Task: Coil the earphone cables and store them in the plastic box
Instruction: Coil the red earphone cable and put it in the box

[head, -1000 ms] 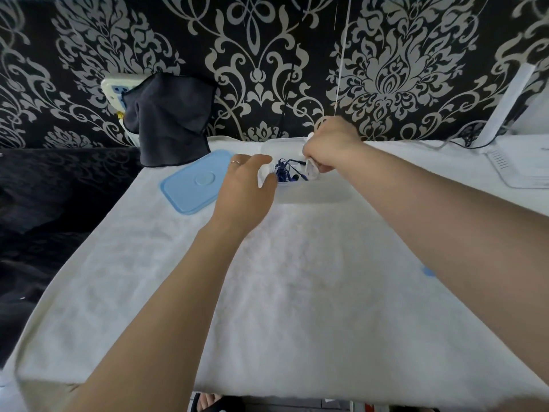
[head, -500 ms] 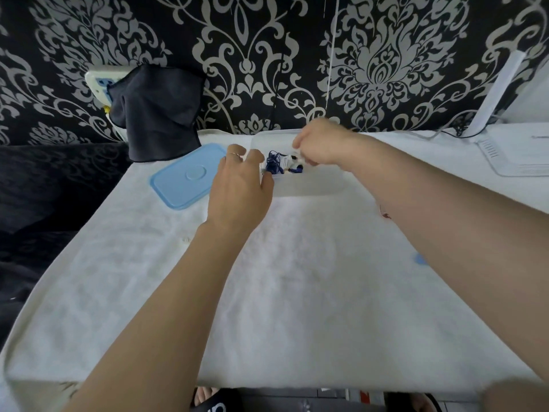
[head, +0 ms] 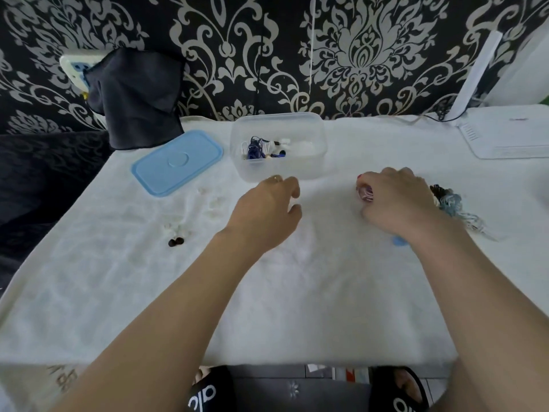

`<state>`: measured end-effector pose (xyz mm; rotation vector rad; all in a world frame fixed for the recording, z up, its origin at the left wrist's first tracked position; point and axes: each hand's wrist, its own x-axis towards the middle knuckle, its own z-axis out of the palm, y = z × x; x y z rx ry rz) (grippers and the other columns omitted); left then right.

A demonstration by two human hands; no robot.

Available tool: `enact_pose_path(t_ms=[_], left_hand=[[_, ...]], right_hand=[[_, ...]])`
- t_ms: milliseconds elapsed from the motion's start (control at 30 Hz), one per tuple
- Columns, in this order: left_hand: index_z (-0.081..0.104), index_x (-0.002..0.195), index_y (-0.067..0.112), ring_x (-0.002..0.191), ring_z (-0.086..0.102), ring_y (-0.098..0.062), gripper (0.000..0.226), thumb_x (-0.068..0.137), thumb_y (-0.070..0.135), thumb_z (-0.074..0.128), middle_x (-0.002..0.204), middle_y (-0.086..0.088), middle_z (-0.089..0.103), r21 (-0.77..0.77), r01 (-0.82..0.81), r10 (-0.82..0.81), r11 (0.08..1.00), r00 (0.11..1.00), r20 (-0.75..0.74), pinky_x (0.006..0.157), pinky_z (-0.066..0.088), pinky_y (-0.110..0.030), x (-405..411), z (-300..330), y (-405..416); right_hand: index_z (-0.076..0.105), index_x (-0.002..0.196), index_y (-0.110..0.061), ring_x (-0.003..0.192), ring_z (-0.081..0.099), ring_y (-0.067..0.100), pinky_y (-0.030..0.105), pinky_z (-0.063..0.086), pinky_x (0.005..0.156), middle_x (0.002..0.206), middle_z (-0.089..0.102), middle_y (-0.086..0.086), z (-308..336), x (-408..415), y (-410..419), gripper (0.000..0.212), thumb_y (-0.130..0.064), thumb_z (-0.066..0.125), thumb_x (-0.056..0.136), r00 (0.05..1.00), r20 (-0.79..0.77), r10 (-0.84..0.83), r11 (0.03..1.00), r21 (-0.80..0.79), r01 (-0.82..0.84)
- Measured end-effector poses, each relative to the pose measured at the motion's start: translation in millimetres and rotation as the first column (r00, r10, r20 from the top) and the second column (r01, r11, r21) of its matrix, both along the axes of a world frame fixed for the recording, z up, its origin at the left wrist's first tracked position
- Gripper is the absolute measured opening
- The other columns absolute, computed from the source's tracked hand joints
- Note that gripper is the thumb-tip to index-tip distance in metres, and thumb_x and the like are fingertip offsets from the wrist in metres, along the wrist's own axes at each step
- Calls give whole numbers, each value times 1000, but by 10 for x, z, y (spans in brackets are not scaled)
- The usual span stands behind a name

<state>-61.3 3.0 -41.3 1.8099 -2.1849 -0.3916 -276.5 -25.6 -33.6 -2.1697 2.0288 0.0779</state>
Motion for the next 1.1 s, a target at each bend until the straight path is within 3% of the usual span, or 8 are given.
enact_pose_path(t_ms=[233, 300, 367, 533, 600, 733, 867, 1100], left_hand=[[65, 111, 22, 79, 58, -11, 17, 96, 29, 65, 98, 5, 64, 123, -66, 94, 990, 966, -241, 72, 52, -24, 153, 47, 61], [64, 112, 26, 80, 62, -8, 15, 98, 32, 62, 98, 7, 65, 206, -87, 163, 975, 909, -385, 60, 50, -15, 193, 103, 72], [61, 120, 34, 91, 67, -7, 20, 101, 34, 56, 105, 10, 67, 278, -65, 196, 958, 859, -474, 70, 55, -16, 232, 148, 79], [37, 146, 55, 125, 57, -11, 52, 103, 27, 47, 141, 13, 53, 449, 66, 229, 891, 790, -569, 109, 47, -37, 324, 142, 96], [39, 144, 57, 129, 56, -12, 53, 101, 28, 47, 144, 12, 52, 500, 98, 259, 860, 761, -594, 114, 43, -40, 365, 117, 86], [61, 131, 24, 116, 68, -19, 33, 103, 18, 44, 127, -3, 70, 568, 114, 360, 815, 668, -651, 107, 51, -37, 442, 171, 81], [68, 105, 9, 92, 74, -19, 27, 98, 4, 42, 100, -9, 77, 594, 154, 397, 790, 610, -686, 90, 58, -30, 514, 216, 105], [69, 120, 6, 116, 69, -26, 39, 95, 13, 40, 118, -10, 75, 649, 238, 397, 723, 626, -672, 112, 47, -40, 592, 176, 133]], right_hand=[[72, 97, -17, 90, 64, 36, 36, 52, 78, 102, 69, 11, 173, 47, -41, 17, -8, 61, 88, 959, 281, -41, 983, -158, 89], [74, 97, -14, 87, 65, 33, 31, 50, 74, 103, 66, 13, 256, 107, -23, 16, -7, 61, 90, 925, 379, 19, 973, -219, 70], [76, 97, -17, 87, 62, 24, 23, 43, 70, 102, 63, 8, 330, 188, -17, 13, -12, 67, 89, 880, 468, 76, 969, -245, 47], [72, 108, -23, 76, 65, 15, 20, 45, 61, 88, 71, 1, 364, 398, 55, 29, -8, 73, 84, 483, 872, -82, 992, 121, -48], [69, 111, -18, 81, 66, 18, 28, 53, 75, 87, 71, 6, 317, 500, 92, 31, 1, 70, 86, 320, 930, -181, 965, 230, -123], [66, 114, -6, 85, 64, 23, 39, 52, 90, 90, 69, 13, 278, 688, 158, 31, 9, 60, 88, 94, 911, -402, 881, 413, -233], [65, 112, -9, 76, 65, 22, 36, 55, 76, 84, 69, 10, 268, 767, 175, 31, 9, 56, 89, -29, 833, -553, 799, 520, -301], [66, 94, -4, 67, 66, 21, 29, 59, 61, 79, 66, 10, 202, 883, 134, 18, 6, 51, 92, -327, 658, -678, 735, 622, -271]])
